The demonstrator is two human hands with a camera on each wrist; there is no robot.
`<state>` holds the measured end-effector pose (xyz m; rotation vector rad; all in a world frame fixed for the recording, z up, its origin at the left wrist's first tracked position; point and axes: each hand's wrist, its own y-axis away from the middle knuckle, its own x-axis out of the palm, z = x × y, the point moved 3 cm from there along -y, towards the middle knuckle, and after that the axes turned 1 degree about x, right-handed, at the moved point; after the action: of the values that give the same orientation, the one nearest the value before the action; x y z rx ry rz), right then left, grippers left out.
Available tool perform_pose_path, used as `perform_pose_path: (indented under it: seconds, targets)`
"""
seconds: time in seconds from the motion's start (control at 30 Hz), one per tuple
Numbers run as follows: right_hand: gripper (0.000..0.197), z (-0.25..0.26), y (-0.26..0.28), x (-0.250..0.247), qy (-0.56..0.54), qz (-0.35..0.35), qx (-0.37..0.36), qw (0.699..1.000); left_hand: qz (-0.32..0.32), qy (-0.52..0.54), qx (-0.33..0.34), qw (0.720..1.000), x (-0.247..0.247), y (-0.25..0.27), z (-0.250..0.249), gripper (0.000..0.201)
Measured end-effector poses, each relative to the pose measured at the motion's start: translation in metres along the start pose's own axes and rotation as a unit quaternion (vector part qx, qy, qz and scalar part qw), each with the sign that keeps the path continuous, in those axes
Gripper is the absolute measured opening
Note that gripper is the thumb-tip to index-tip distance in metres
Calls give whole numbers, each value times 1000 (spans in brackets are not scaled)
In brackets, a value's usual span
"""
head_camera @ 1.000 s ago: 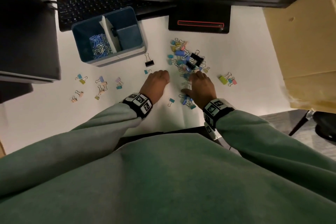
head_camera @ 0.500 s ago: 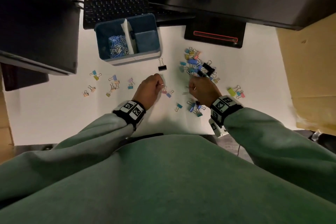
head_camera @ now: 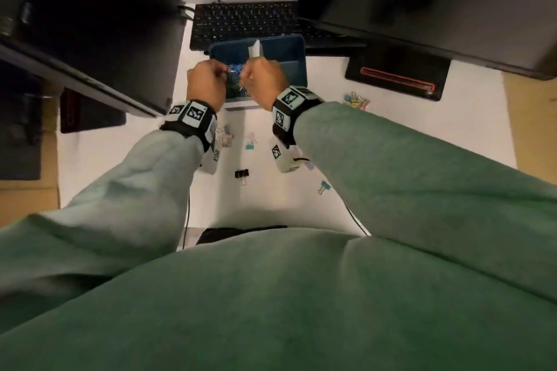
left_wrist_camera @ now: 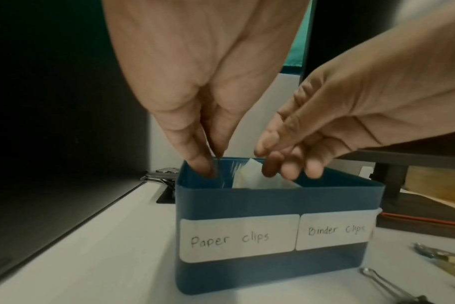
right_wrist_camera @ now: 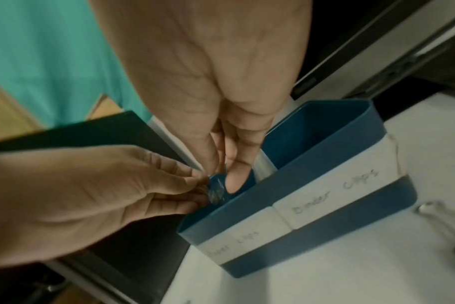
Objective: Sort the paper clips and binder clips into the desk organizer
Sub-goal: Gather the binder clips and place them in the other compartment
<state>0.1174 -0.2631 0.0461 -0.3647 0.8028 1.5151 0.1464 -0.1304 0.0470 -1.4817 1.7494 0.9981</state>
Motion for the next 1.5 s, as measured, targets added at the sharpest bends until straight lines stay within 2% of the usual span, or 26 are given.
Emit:
perform_pose_path:
  seconds: [0.1,0.17,0.2,0.23,0.3,0.4,0.47,0.53,0.67,0.83,0.93,1.03,1.17,1.33,1.43,1.5]
  targets:
    - [13,-17,25,-20,-16,-15,-58,998,-14,-14,43,999,7,11,-4,30]
    - [10,-53,58,-38,-8,-19,-46,999,-39,18,87,995,21,33,-11,23]
    - [9,-79,77,-44,4,-9,-19,1000,-20,34,107,993,34,47,-15,17]
    - [11,-105,98,-49,18,6,12,1000,22,42,130,990,52,62,-20,11]
    - [22,-158,138,-53,61,43,49,996,149,19,173,973,92,95,-34,1]
    - [42,-204,184,-47,175,117,99,973,313,-50,219,923,143,140,-51,20]
    - [44,-216,201,-40,213,130,123,960,344,-94,259,898,163,157,-57,31]
    - [37,-223,210,-37,209,121,135,961,342,-136,294,882,171,161,-55,38]
    - [23,-238,216,-44,190,79,160,965,326,-151,292,886,169,151,-38,38]
    - [36,-221,223,-41,197,26,124,972,296,-123,319,892,178,153,-56,28]
    - [43,-203,223,-18,225,75,63,970,269,-147,355,883,192,160,-79,32]
    - [31,-205,227,-13,226,94,44,969,252,-191,374,872,199,159,-88,34]
    - [26,-224,237,-26,219,77,54,971,266,-202,372,866,201,157,-88,20]
    - [27,-240,243,-42,182,58,62,980,292,-140,368,872,206,165,-96,30]
    - [23,-245,246,-49,142,1,109,984,295,-132,375,869,212,171,-105,36]
    - [17,-253,250,-52,124,-32,154,980,286,-152,391,862,215,170,-105,28]
